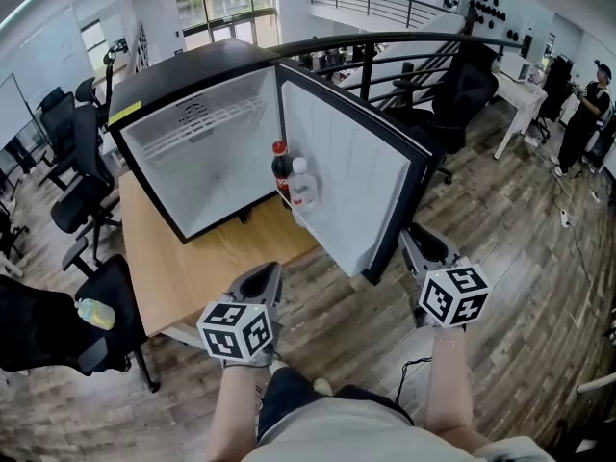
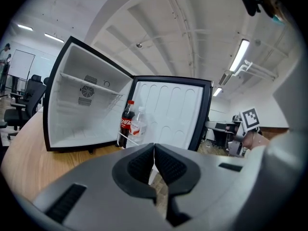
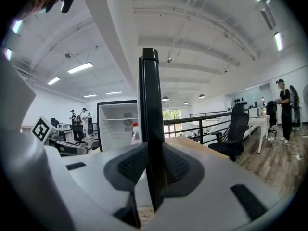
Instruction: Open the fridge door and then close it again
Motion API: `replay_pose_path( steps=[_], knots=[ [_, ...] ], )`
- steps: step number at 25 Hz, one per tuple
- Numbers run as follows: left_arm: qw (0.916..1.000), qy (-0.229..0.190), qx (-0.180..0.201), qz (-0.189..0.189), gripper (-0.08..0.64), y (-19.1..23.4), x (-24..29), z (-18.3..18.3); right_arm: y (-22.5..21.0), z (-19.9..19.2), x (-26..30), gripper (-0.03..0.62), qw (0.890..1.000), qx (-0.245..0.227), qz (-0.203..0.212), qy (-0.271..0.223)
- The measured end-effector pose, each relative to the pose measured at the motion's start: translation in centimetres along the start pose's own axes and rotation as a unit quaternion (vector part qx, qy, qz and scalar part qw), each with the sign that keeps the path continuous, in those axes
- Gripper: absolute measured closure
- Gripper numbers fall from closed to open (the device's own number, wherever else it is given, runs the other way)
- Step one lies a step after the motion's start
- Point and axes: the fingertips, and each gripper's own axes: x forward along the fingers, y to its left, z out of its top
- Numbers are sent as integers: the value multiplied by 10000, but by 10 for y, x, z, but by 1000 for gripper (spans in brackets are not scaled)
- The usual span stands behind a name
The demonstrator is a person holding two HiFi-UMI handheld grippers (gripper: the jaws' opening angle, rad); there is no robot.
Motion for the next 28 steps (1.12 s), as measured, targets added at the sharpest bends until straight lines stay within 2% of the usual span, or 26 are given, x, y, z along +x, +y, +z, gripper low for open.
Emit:
replay_pose_path(
  steps=[7,13,15,21,28],
  knots=[
    [9999,-76,53,82,552,1,-6,1,35,-3,-5,506,9976,-246,652,42],
    [9998,-147,33,119,552,1,-13,3,68,-5,-7,511,9902,-573,1262,146],
    [9997,-182,29,148,552,3,-17,5,81,-4,-5,558,9871,-687,1437,171],
    [9992,-226,12,315,552,19,-32,6,145,-8,4,583,9689,-1004,2257,132],
    [9974,-291,-37,651,552,63,-57,15,222,-8,31,592,9436,-1200,3085,99]
  ],
)
